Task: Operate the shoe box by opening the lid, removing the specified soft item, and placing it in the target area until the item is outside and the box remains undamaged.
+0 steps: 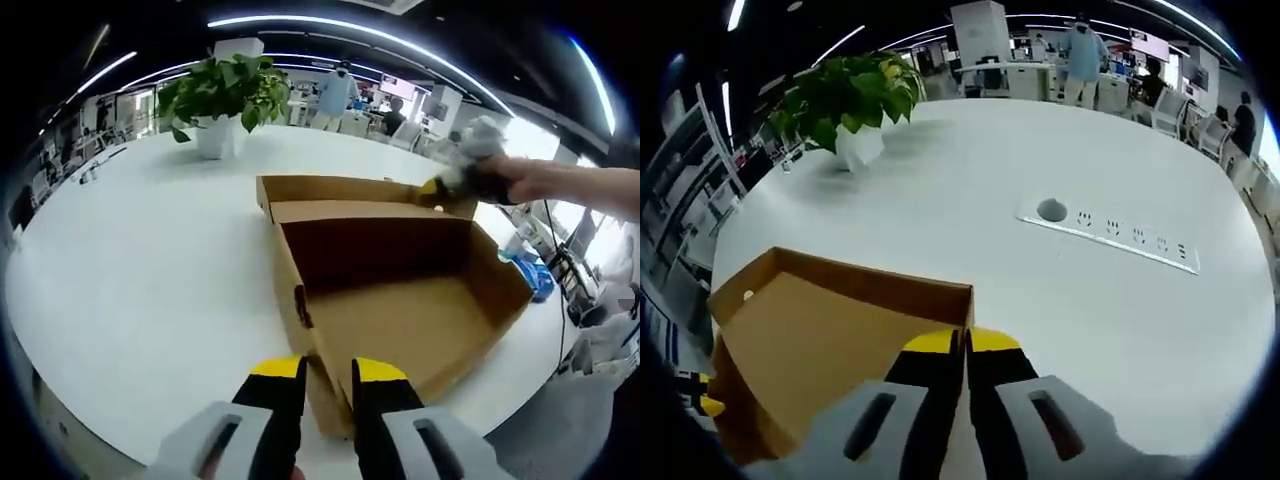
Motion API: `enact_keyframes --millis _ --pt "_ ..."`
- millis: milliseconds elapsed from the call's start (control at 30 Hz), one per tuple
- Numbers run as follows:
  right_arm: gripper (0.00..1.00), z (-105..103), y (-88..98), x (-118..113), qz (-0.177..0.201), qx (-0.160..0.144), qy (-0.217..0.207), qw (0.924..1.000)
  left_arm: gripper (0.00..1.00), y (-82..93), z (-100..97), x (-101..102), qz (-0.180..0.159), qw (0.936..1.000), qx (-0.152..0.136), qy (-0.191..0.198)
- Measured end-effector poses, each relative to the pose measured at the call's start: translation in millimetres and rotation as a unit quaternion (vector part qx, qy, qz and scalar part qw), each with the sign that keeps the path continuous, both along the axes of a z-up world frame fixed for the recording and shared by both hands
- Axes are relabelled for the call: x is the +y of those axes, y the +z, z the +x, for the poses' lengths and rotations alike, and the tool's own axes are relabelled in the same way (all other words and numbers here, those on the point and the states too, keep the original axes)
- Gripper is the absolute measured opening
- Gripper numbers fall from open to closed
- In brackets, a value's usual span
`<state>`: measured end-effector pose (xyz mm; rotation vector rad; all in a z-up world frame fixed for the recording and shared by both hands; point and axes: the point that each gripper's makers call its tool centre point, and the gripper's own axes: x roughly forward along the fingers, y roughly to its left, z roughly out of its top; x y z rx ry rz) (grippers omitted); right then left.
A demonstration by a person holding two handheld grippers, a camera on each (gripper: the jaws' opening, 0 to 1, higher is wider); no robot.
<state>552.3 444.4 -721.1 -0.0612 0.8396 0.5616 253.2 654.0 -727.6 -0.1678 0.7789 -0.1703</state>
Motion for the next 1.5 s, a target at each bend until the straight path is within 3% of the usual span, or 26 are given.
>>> enact_keyframes --millis 267,333,667,900,1000,1500 --pt "0.01 -17 35.7 -2 0.006 -0.031 0.001 0.9995 0.17 0.3 1.1 0 0.008 0.9999 0.007 -0.003" --pt "0.0 -7 37.4 -6 0.003 -0.04 0.004 0.9992 0.17 -0.4 1.9 0 0.012 0.9999 0.011 -0.003" --pt "0.0 -8 78.3 -8 0.019 -0.087 0.017 0.9959 0.15 -0.4 3.4 0 0.031 0.9992 0.024 -0.002" --pt "0.0 -35 114.3 -5 0.028 -0.126 0.03 0.9911 0.16 0.4 4.6 -2 0.031 0.9991 0.027 0.006" --pt "0.0 -36 118.9 -8 0.035 -0.131 0.028 0.9904 0.16 -0.9 6.5 0 0.031 0.9991 0.026 0.008" --pt "0.0 -87 144.4 -17 0.036 -0.17 0.052 0.9835 0.15 -1.3 18.5 5 0.039 0.9987 0.028 0.017"
